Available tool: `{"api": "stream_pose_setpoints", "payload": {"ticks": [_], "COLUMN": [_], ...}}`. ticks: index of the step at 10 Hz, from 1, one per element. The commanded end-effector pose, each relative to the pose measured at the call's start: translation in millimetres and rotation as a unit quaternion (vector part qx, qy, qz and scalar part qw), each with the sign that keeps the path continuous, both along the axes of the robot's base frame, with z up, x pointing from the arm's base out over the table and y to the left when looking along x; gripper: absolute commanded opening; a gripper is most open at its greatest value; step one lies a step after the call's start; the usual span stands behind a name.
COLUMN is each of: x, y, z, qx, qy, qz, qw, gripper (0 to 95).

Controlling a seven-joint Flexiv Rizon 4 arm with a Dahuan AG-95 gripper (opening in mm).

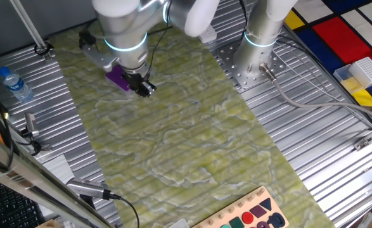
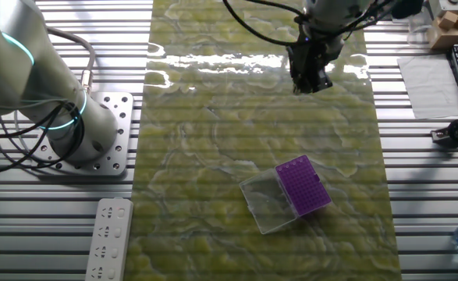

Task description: Insert a small pipette tip into the holder for small pipette tips

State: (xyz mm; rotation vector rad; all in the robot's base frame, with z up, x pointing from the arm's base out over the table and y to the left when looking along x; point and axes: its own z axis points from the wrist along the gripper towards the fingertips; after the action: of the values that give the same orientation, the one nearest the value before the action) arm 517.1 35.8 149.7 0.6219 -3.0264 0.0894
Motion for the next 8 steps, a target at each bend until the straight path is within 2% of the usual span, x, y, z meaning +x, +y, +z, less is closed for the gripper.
{"api": "stream_pose_setpoints", "payload": {"ticks": [1, 4, 5, 8], "x": [6.4, 21.4, 21.4, 34.8], "y": [1.9, 12.0, 12.0, 25.9], "z": [-0.3, -7.1, -7.1, -14.3], "qx": [-0.002, 0.001, 0.001, 0.003], "qy": [0.003, -0.001, -0.001, -0.001], "qz": [0.002, -0.014, -0.014, -0.025], "qw": [1.0000, 0.9999, 0.9999, 0.9997], "gripper": [0.0, 0.0, 0.0, 0.0]}}
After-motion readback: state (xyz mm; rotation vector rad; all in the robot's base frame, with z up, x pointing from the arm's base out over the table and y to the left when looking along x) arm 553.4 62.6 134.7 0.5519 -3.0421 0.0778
